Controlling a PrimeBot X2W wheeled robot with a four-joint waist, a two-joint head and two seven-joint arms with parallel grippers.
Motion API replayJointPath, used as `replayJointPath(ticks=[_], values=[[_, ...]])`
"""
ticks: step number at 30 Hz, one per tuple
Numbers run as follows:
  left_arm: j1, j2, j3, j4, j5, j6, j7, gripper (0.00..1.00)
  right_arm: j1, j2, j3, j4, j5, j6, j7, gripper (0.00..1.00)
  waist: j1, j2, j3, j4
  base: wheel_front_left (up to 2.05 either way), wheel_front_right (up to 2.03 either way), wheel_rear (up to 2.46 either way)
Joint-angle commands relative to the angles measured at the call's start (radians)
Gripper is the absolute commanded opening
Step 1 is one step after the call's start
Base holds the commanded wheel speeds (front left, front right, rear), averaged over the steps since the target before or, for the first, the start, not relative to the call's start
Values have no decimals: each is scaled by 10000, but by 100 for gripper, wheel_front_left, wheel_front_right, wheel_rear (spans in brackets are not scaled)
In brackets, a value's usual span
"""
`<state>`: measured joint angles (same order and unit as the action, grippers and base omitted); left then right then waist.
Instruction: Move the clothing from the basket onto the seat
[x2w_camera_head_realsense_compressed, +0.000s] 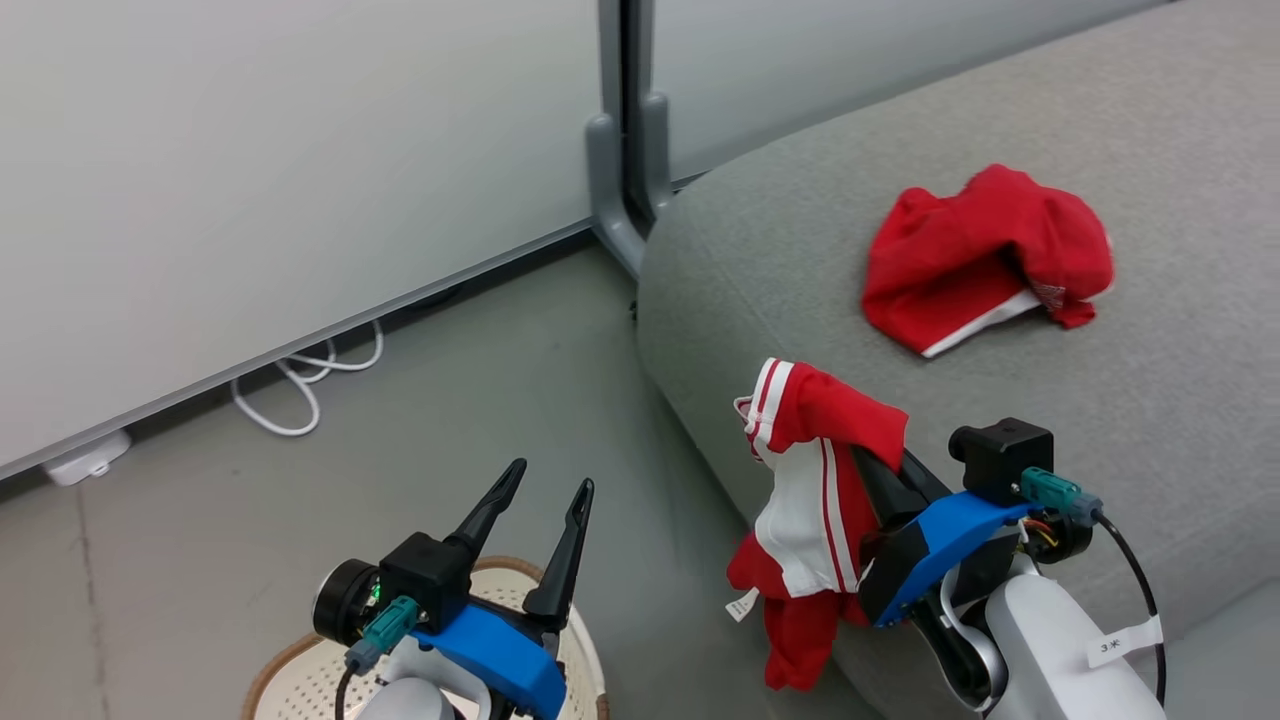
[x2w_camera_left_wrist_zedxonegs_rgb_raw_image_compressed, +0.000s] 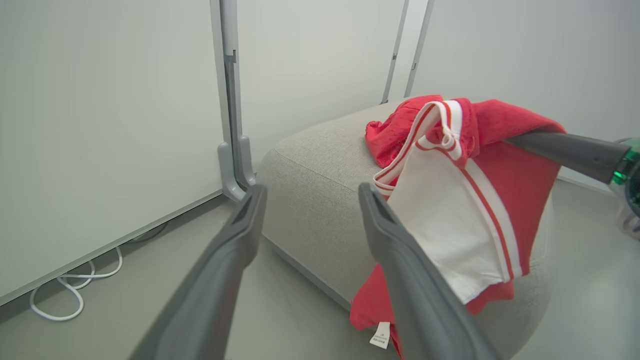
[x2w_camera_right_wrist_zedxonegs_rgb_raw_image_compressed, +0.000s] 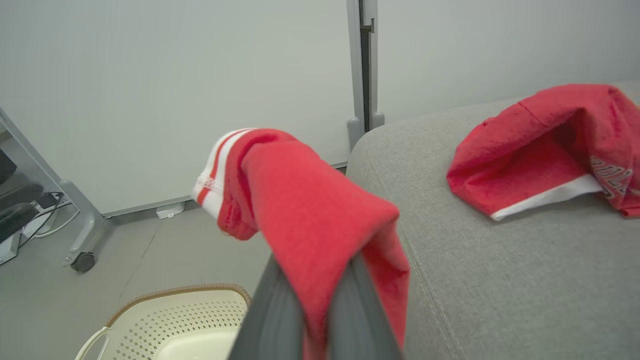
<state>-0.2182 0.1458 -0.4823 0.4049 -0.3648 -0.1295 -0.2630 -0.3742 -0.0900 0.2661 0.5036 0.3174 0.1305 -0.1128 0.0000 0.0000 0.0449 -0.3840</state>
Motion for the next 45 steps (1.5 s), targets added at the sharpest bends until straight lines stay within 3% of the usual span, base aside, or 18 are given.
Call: replayJointPath(ticks=[1,12,26,34,45], values=[[111,49,55,-36,25,-10,-26,100,121,30,6,-51,-10,5,-33,0,0,0,35,-354,0,0,0],[208,47,81,-34,36,-10,-26,100,275,80,-19,50,86,5,-143,0,0,0,101,-989,0,0,0],[-128,45,-157,7,-36,-10,-28,100,31,27,-348,-91,332,5,-213,0,0,0,265,-770,0,0,0],[-489,155,-201,-130,79,-10,-26,100,-842,-744,-1182,-624,40,3,255,0,0,0,897,-398,0,0,0],[-1501,573,-330,-580,426,-10,-26,100,-3108,-2727,-3588,-2353,-628,3,1906,0,0,0,2719,414,0,0,0]])
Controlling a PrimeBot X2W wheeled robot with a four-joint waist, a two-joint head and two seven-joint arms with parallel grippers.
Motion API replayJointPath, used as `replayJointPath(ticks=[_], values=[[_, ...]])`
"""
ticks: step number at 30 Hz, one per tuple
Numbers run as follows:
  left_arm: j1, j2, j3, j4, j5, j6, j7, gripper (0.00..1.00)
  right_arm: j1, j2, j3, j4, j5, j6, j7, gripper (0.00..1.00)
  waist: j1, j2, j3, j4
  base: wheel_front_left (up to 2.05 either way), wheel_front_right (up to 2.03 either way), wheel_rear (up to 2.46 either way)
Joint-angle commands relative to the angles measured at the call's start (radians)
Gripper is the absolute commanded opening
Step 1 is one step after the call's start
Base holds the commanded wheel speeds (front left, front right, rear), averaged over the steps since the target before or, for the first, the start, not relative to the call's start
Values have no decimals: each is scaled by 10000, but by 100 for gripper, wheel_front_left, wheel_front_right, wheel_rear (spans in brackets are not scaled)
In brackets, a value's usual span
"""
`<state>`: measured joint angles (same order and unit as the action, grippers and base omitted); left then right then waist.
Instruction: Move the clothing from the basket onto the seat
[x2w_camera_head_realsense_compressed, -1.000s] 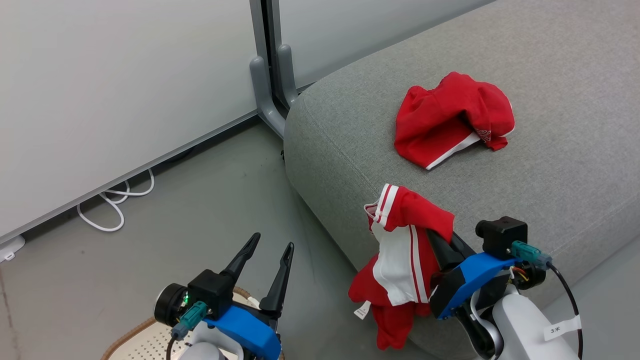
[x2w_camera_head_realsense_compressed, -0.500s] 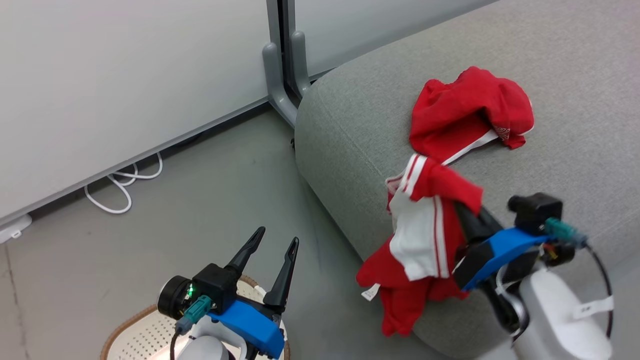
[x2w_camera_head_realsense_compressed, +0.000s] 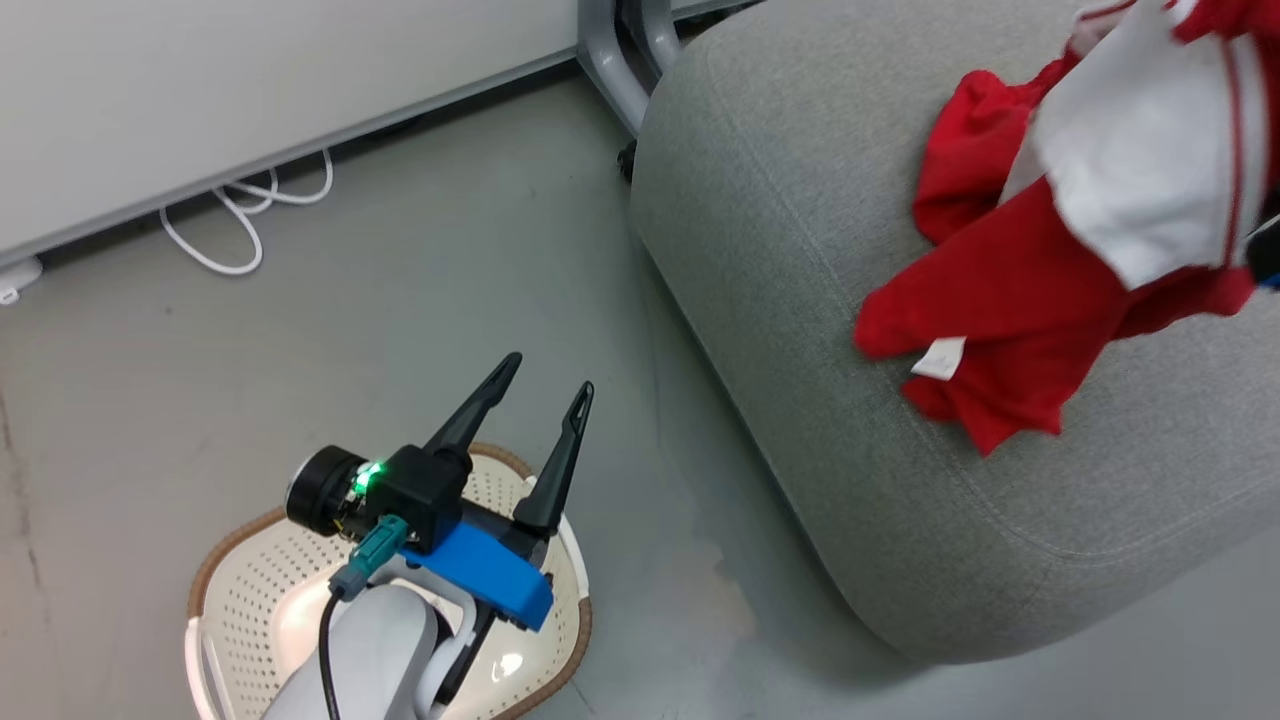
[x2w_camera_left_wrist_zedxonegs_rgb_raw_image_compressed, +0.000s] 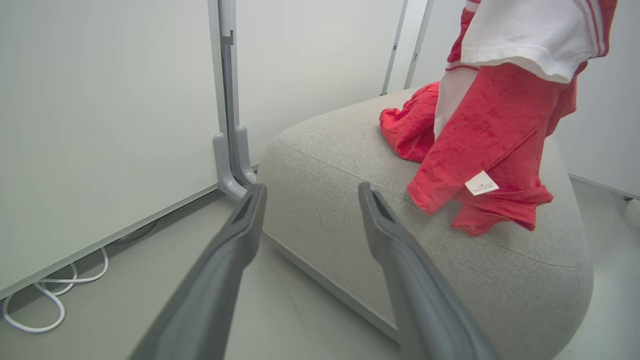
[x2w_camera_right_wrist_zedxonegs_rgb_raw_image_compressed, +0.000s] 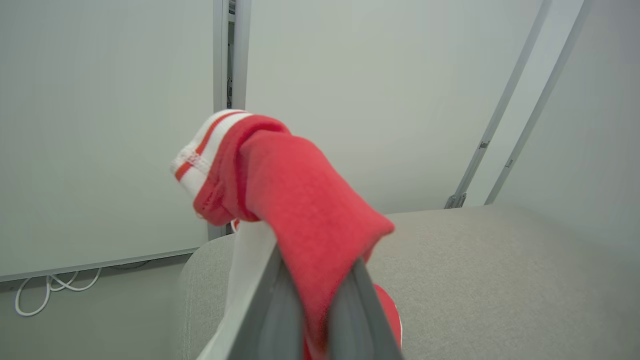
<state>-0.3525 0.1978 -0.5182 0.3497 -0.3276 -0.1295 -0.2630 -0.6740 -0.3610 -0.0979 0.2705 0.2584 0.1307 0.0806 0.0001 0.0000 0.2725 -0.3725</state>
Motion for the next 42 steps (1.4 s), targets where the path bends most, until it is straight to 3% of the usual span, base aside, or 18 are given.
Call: replayJointPath(ticks=[1,7,11,17,31,40,41,42], values=[[-254,94,32,-86,74,-10,-26,100,-321,-138,-200,-144,13,1,88,0,-1,0,615,370,0,0,0],[-792,295,93,-521,357,-10,-26,100,-1540,-1011,-1879,-621,317,1,364,0,-1,0,1751,851,0,0,0],[-1155,417,-16,-795,575,-10,-26,100,-2291,-1605,-3097,-275,308,0,112,0,-1,0,2440,1240,0,0,0],[-1668,573,14,-1184,755,-10,-26,100,-2543,-1782,-4560,717,-68,1,-814,0,-1,0,3328,1776,0,0,0],[-2162,306,260,-1774,990,-10,-28,100,-1682,-1551,-4940,3934,-598,1,-2032,0,-1,0,4329,2635,0,0,0],[-1977,136,396,-1727,913,-10,-26,100,-2014,-1658,-4831,4855,-947,1,-2352,0,-1,0,4152,2737,0,0,0],[-1965,113,406,-1716,912,-10,-26,100,-2036,-1654,-4812,4913,-935,1,-2372,11,-1,0,4124,2737,0,0,0],[-1947,92,403,-1704,916,-10,-26,100,-2040,-1660,-4795,4973,-938,1,-2390,45,-1,0,4094,2738,0,0,0]])
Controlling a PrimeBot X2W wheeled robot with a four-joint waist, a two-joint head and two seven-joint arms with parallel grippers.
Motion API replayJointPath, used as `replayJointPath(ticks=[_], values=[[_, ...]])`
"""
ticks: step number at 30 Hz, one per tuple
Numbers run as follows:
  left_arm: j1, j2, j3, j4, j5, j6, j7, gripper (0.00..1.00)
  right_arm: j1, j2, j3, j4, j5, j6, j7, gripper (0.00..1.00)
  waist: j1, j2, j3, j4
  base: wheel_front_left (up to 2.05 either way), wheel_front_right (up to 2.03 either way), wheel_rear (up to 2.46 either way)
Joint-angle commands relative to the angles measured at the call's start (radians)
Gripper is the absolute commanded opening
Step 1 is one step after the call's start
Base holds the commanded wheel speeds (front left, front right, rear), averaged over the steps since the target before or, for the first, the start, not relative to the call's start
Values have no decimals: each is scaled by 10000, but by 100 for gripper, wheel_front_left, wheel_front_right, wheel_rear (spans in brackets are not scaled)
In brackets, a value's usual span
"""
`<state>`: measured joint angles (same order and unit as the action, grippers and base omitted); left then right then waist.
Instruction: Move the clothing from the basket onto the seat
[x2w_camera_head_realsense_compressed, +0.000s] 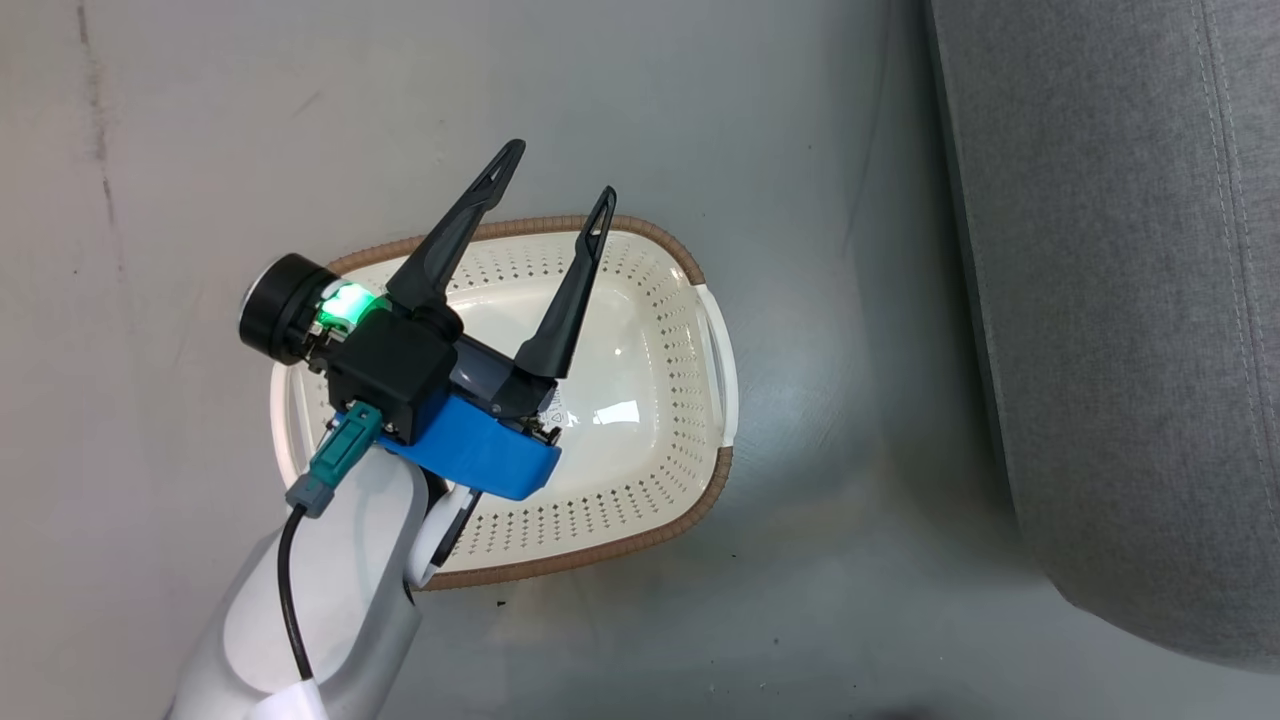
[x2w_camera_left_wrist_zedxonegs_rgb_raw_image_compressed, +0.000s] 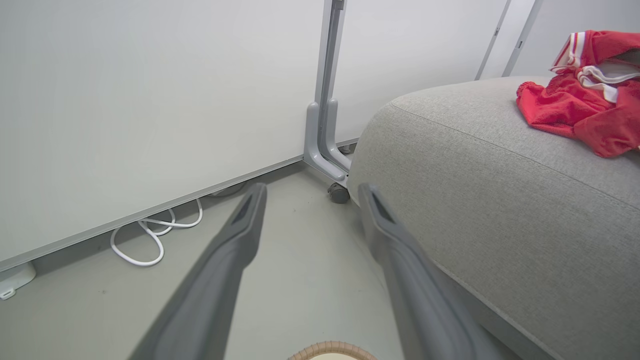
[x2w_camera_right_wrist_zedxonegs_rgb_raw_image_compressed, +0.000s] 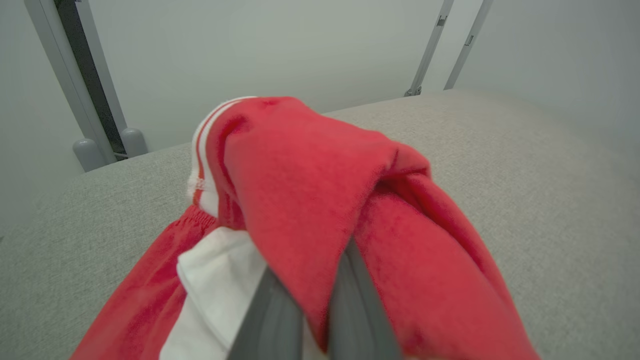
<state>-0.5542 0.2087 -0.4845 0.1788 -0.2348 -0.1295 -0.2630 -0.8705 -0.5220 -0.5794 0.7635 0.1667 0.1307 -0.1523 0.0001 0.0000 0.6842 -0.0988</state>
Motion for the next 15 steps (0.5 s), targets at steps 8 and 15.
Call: replayJointPath(ticks=[8,15], values=[[158,-155,95,112,-118,-10,-26,100,71,-91,479,239,170,1,-286,100,-1,0,-377,14,0,0,0],[363,-390,103,259,-264,-10,-26,100,523,-208,998,331,371,1,-366,100,-1,0,-999,102,0,0,0]])
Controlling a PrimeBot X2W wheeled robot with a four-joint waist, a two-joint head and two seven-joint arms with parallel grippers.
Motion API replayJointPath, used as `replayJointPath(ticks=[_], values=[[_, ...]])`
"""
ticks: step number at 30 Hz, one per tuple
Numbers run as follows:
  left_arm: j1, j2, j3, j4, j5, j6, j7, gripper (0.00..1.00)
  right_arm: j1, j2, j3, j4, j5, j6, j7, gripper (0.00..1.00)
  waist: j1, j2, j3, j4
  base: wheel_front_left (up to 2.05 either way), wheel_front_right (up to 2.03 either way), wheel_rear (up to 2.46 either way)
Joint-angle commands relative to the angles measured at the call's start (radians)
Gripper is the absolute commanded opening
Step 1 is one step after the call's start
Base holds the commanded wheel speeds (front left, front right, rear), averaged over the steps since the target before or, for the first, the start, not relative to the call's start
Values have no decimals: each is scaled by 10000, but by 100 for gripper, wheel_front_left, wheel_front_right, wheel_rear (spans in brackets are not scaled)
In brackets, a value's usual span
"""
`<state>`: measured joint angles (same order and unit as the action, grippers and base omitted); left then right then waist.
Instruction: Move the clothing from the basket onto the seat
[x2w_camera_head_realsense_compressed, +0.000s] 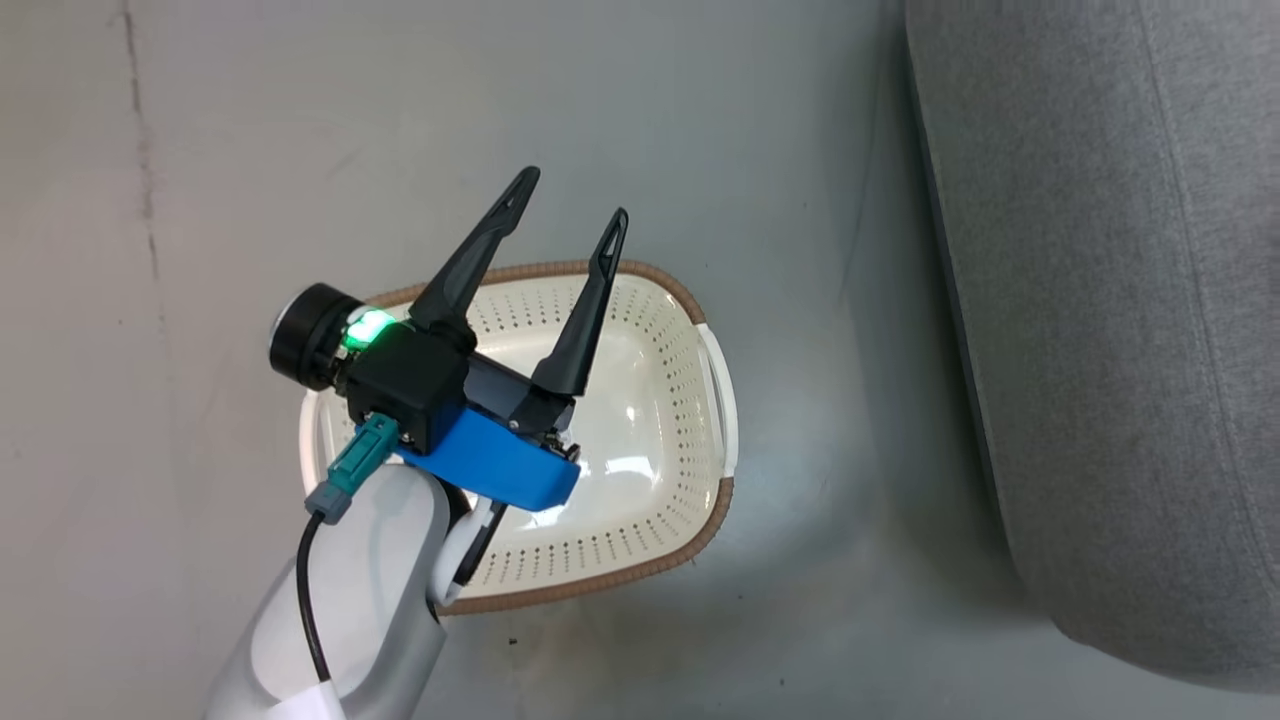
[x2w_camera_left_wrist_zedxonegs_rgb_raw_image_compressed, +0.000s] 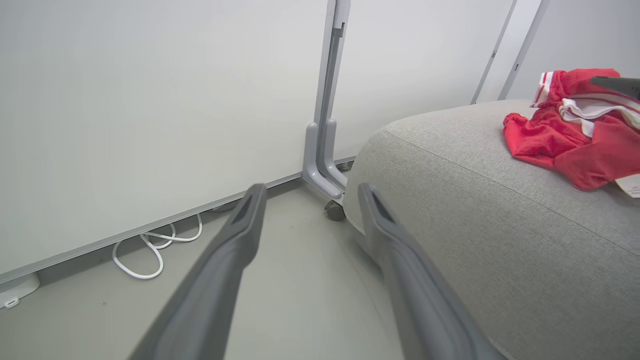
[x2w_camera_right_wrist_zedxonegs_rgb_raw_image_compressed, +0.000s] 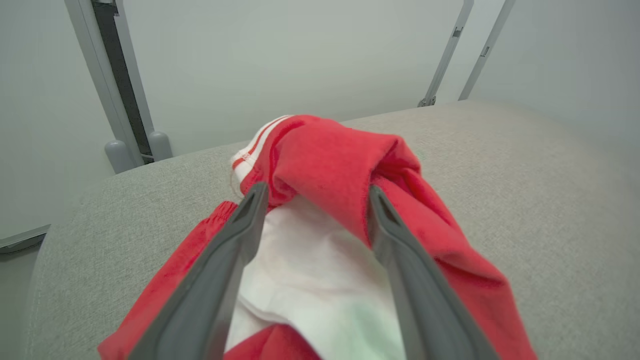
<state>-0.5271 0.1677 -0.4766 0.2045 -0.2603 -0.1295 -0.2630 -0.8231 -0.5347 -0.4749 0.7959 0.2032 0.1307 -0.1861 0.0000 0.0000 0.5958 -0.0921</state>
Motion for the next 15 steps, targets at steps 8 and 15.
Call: replayJointPath(ticks=[8,15], values=[[859,-272,126,394,-322,-11,-28,100,1088,19,928,-190,206,1,-228,100,0,0,-1696,111,0,0,0],[1771,-430,153,834,-728,-11,-28,100,2387,490,1631,-912,127,1,-386,100,0,0,-3230,342,0,0,0]])
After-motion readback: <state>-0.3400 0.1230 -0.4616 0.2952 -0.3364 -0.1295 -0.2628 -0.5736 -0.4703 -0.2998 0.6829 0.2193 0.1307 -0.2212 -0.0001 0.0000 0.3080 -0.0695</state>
